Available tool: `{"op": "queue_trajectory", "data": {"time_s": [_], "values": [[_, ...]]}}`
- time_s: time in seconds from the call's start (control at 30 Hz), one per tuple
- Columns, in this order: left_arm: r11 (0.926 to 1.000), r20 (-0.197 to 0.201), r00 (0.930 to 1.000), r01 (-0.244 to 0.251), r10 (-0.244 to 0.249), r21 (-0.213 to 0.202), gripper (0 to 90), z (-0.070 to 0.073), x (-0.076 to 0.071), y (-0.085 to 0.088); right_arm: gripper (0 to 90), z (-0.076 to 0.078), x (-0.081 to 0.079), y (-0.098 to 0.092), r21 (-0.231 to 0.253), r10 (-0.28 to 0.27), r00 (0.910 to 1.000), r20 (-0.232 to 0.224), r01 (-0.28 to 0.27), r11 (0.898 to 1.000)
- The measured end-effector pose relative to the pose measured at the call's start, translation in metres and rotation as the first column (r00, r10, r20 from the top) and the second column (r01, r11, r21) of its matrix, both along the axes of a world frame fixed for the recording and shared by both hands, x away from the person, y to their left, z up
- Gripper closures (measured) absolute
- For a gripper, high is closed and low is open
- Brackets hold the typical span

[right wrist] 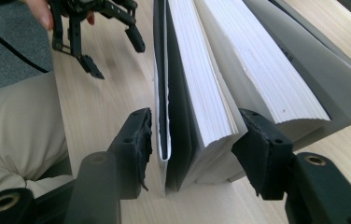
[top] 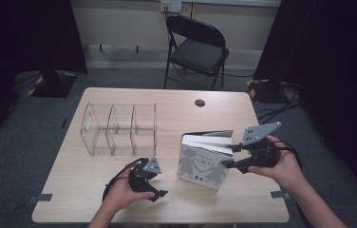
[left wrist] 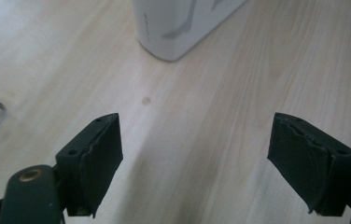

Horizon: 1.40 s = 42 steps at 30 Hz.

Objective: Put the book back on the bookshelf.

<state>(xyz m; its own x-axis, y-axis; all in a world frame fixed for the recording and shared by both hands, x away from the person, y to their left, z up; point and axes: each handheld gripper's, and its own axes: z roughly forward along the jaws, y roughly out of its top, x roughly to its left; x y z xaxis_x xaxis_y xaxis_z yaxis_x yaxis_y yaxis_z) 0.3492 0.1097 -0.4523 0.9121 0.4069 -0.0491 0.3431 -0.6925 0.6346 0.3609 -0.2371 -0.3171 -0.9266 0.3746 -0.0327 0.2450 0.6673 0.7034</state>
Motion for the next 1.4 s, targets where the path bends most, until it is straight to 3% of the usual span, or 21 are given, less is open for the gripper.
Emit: {"op": "queue_trajectory", "data": {"time_s": [0.03, 0.07, 0.13, 0.37, 0.77, 0.9, 0.97, 1.07, 1.4], "values": [[1.0000, -0.002, 1.0000, -0.002, 0.002, -0.008, 17.1, 0.005, 0.000, 0.000, 46.2, 0.000, 0.000, 0.000, 0.000, 0.000, 1.0000, 0.000, 0.000, 1.000], [0.9999, 0.018, 0.9998, 0.010, -0.010, 0.012, 17.2, 0.011, 0.002, 0.000, 45.9, -0.001, 0.000, 0.000, 0.000, 0.001, 1.0000, 0.003, -0.001, 1.000], [1.0000, 0.013, 0.9999, 0.001, -0.001, -0.009, 17.3, 0.018, 0.004, -0.001, 45.7, -0.001, 0.000, 0.001, 0.002, 0.001, 1.0000, -0.004, -0.001, 1.000], [0.9994, 0.034, 0.9993, 0.014, -0.015, 0.031, 17.8, 0.044, 0.013, -0.012, 40.8, -0.005, 0.002, 0.000, 0.016, 0.003, 0.9998, -0.022, -0.003, 1.000], [0.9966, 0.059, 0.9972, 0.042, -0.046, 0.071, 19.7, 0.073, 0.028, -0.026, 36.8, -0.009, 0.002, -0.004, 0.003, 0.001, 0.9999, -0.014, -0.001, 1.000], [0.9958, 0.060, 0.9965, 0.054, -0.058, 0.074, 19.8, 0.081, 0.033, -0.034, 36.4, -0.010, 0.002, -0.004, 0.001, 0.002, 0.9998, -0.018, -0.002, 1.000], [0.9962, 0.039, 0.9970, 0.065, -0.067, 0.058, 19.8, 0.084, 0.035, -0.037, 36.3, -0.011, 0.002, -0.004, 0.006, -0.001, 0.9998, -0.019, 0.001, 1.000], [0.9936, 0.030, 0.9965, 0.075, -0.078, 0.085, 20.0, 0.087, 0.038, -0.040, 36.0, -0.012, 0.002, -0.003, 0.004, 0.008, 0.9998, -0.020, -0.008, 1.000], [0.9895, 0.027, 0.9948, 0.095, -0.099, 0.109, 20.2, 0.111, 0.044, -0.044, 34.1, -0.012, 0.003, -0.004, -0.001, 0.004, 0.9997, -0.023, -0.004, 1.000]]}}
